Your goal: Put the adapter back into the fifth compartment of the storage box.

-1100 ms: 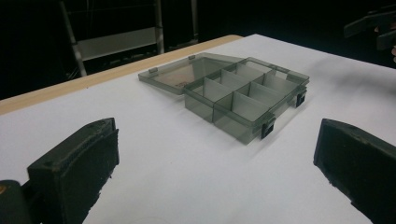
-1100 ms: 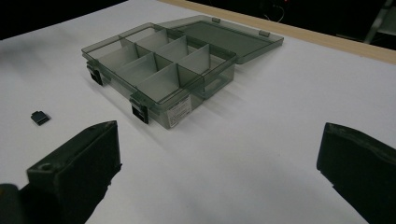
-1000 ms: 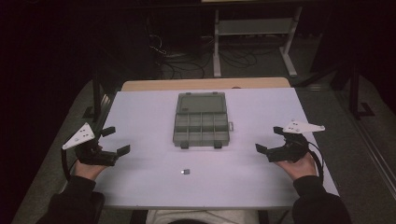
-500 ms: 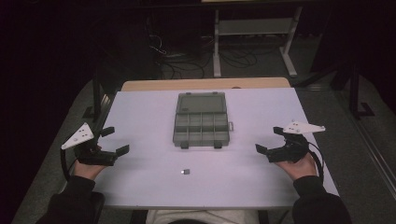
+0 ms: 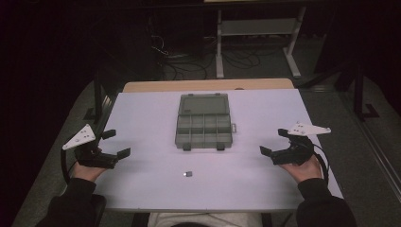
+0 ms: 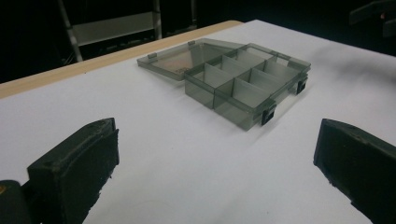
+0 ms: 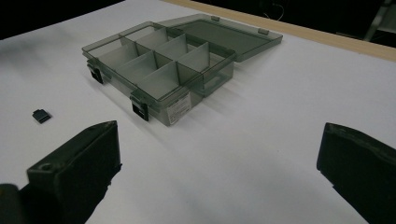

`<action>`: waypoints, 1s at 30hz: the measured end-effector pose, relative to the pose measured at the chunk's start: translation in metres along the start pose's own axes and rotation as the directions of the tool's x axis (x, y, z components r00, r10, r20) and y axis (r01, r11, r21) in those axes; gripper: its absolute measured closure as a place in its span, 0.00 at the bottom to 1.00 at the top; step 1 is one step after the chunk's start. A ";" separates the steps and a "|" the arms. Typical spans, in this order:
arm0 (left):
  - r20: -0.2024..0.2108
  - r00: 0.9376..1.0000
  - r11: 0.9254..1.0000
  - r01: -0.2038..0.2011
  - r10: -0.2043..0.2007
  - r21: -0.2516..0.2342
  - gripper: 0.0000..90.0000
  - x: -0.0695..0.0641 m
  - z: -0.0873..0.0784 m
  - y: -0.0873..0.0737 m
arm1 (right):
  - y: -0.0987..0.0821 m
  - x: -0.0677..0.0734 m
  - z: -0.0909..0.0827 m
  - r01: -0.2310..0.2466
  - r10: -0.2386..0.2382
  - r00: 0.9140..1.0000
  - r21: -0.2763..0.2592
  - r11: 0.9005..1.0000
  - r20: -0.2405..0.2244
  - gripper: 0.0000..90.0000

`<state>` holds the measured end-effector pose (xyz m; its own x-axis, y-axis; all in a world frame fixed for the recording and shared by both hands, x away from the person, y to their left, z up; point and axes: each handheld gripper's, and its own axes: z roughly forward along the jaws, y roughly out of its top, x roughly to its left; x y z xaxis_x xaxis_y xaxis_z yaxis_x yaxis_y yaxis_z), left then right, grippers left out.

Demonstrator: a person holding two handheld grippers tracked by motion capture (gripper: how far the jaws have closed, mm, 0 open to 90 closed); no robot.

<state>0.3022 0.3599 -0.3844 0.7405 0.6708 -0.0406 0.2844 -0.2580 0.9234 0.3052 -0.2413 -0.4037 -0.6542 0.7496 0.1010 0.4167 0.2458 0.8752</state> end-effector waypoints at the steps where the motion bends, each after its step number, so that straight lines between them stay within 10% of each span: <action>1: 0.000 1.000 1.000 0.000 0.000 0.000 0.00 0.000 0.000 0.000 | 0.000 0.000 0.000 0.000 0.000 1.000 0.000 1.000 0.000 0.00; 30: 0.088 0.988 0.984 -0.134 0.124 0.117 0.00 -0.027 0.022 0.042 | 0.004 -0.003 0.007 0.014 -0.014 0.999 -0.005 1.000 -0.033 0.00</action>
<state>0.3076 0.3160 -0.3530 0.8207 0.5699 0.0408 0.2519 -0.4250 0.8694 0.3129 -0.2380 -0.4042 -0.6807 0.7251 0.1044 0.4043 0.2530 0.8790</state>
